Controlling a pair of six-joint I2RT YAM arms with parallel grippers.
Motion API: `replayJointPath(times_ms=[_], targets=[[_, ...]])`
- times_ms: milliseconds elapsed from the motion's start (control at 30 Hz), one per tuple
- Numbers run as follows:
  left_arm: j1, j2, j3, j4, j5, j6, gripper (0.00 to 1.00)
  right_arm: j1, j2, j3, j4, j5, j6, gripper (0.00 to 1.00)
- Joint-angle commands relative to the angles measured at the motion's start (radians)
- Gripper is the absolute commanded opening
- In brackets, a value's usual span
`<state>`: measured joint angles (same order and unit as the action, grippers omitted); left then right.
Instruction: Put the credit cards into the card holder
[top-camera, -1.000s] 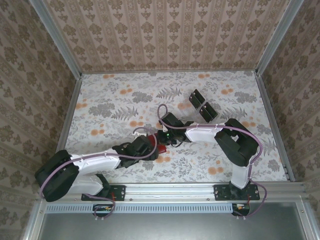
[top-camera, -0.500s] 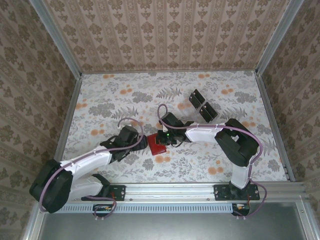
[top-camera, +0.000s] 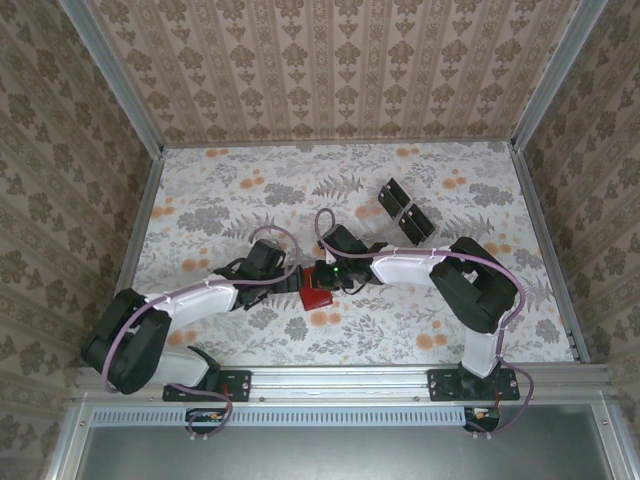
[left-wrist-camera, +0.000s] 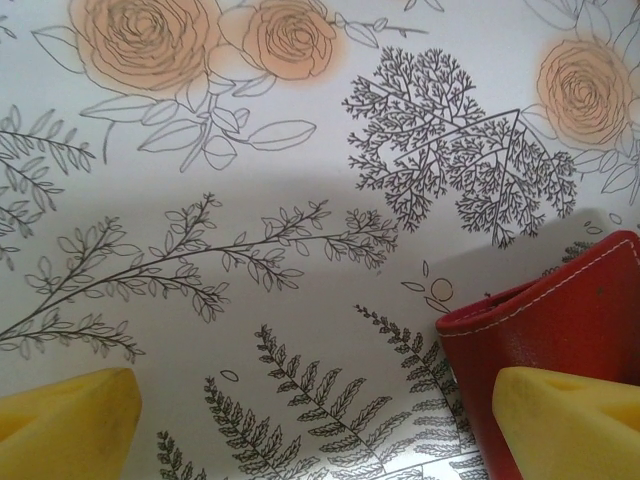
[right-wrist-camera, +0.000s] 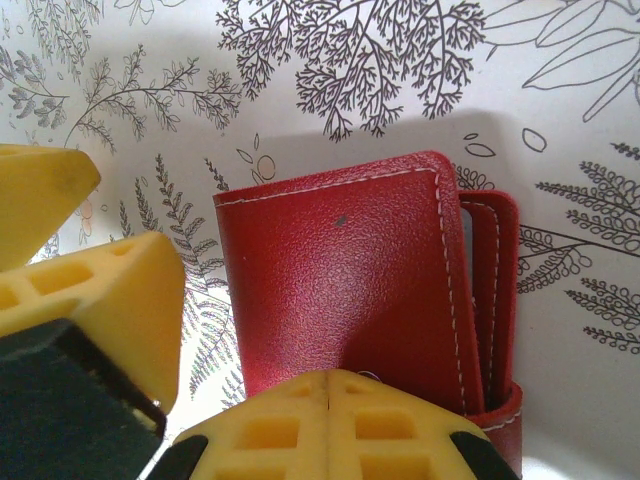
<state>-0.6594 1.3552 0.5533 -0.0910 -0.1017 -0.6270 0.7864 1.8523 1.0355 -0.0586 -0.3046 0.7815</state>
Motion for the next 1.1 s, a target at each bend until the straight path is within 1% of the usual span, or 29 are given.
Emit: replayJointPath(times_ms=[0,133,400,533,1067], targets=[[0.006,0.031,0.026,0.024,0.017,0.033,1.00,0.010,0.001,-0.009,-0.056,-0.016,-0.004,0.00],[0.001,0.064,0.030,0.031,0.015,0.028,1.00,0.010,-0.010,-0.008,-0.056,-0.019,-0.004,0.00],[-0.015,0.095,0.016,0.039,0.006,0.014,1.00,-0.006,-0.096,-0.016,-0.057,0.008,-0.002,0.00],[-0.021,0.105,0.014,0.045,0.005,0.012,1.00,-0.010,-0.112,-0.013,-0.060,0.013,-0.005,0.00],[-0.037,0.119,0.009,0.052,0.004,0.007,1.00,-0.012,-0.029,0.003,-0.033,0.007,0.002,0.00]])
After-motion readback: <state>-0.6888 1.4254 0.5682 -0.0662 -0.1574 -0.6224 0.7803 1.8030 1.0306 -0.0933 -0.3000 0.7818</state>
